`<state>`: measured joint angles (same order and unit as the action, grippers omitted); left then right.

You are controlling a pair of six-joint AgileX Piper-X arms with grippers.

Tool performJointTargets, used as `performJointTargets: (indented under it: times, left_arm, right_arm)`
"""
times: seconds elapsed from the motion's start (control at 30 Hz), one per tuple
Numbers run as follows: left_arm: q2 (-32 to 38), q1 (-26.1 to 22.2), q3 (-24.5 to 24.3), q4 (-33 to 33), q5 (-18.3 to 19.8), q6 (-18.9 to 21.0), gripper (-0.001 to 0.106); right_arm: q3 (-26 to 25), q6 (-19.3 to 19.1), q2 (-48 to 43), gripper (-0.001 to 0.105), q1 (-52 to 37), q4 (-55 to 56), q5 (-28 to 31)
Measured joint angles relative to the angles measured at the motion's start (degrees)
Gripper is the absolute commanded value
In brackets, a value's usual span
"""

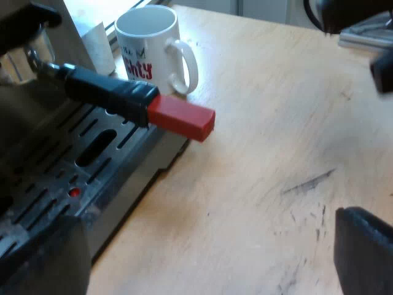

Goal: Grind coffee beans and then tamp

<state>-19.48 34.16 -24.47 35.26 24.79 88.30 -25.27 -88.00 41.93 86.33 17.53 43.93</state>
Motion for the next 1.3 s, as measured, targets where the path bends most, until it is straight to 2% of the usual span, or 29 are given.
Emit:
performJointTargets:
  times: [0.17,0.37,0.47,0.53,0.63,0.7,0.9,1.0,1.3]
  left_arm:
    - [0.00,0.00,1.34,-1.78,0.00,0.00,0.081]
    - [0.00,0.00,1.34,-2.40,0.19,0.00,0.081]
    - [0.00,0.00,1.34,-2.40,0.19,0.00,0.081]
    - [0.00,0.00,1.34,-2.40,0.19,0.00,0.081]
    - [0.00,0.00,1.34,-2.40,0.19,0.00,0.081]
    - [0.00,0.00,1.34,-2.40,0.19,0.00,0.081]
    - [0.00,0.00,1.34,-2.40,0.19,0.00,0.081]
    - [0.00,0.00,1.34,-2.40,0.19,0.00,0.081]
    - [0.00,0.00,1.34,-2.40,0.19,0.00,0.081]
  right_arm:
    - [0.00,0.19,5.54,0.060,0.15,-3.57,1.51]
    - [0.00,0.47,14.10,0.060,0.15,-12.12,6.60]
    - [0.00,2.59,17.04,0.047,0.15,-13.90,8.54]
    - [0.00,5.00,19.29,0.032,0.15,-14.67,9.49]
    - [0.00,6.88,21.54,0.019,0.15,-16.04,9.54]
    - [0.00,7.08,22.77,0.015,0.15,-17.00,9.64]
    - [0.00,7.08,25.97,0.015,-0.01,-21.87,9.78]
    - [0.00,8.29,27.98,0.015,-0.01,-24.53,12.01]
    - [0.00,8.37,32.44,0.015,-0.01,-30.73,17.68]
